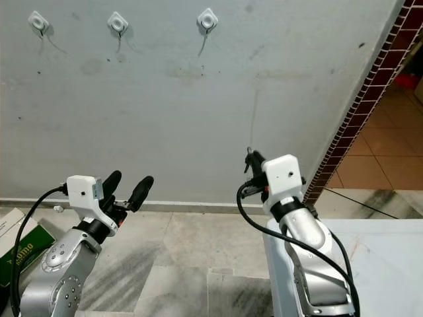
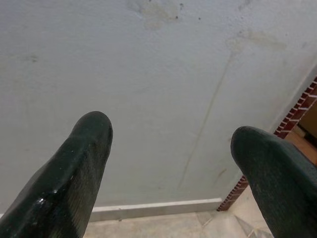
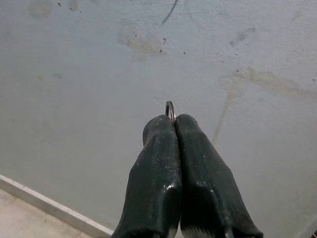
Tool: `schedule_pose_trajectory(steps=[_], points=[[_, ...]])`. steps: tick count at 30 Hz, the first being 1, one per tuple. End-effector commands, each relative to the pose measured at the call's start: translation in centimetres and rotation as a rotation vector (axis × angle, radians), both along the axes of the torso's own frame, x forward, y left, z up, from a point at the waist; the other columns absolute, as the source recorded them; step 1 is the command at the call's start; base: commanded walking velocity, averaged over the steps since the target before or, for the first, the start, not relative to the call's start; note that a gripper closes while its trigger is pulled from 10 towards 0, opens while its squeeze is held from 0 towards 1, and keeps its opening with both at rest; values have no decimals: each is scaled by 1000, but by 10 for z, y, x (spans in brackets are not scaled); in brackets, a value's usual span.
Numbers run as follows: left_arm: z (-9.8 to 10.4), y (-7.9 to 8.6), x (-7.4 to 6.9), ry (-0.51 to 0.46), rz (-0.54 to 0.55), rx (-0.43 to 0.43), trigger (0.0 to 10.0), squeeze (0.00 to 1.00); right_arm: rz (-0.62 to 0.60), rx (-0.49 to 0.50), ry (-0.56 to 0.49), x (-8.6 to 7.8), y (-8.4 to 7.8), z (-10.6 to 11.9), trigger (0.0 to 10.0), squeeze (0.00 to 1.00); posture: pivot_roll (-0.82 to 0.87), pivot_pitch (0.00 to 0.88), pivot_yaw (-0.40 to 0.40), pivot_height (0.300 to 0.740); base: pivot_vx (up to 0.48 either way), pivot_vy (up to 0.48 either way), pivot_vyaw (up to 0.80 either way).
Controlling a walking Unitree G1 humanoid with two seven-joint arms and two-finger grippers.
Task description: Hang keys on a hook
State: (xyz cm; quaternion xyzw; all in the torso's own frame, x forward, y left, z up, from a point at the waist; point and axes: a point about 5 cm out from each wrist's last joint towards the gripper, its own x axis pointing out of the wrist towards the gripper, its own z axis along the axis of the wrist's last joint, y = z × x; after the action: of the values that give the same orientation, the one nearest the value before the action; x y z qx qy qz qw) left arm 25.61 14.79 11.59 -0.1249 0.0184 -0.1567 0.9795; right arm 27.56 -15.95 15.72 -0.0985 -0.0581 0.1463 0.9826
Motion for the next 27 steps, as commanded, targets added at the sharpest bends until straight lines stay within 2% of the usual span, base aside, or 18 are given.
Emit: schedule_pose_trajectory(steps=[1, 27], points=[[2, 1, -1, -8, -2, 3, 10000, 0, 19, 2, -2, 0, 3, 0, 10000, 0, -74, 78, 47, 740, 304, 0, 0], [0, -3, -1, 7, -24, -11, 10000, 0, 24, -6, -1, 2, 2, 0, 10000, 0, -79, 80, 46, 740, 304, 10, 0]])
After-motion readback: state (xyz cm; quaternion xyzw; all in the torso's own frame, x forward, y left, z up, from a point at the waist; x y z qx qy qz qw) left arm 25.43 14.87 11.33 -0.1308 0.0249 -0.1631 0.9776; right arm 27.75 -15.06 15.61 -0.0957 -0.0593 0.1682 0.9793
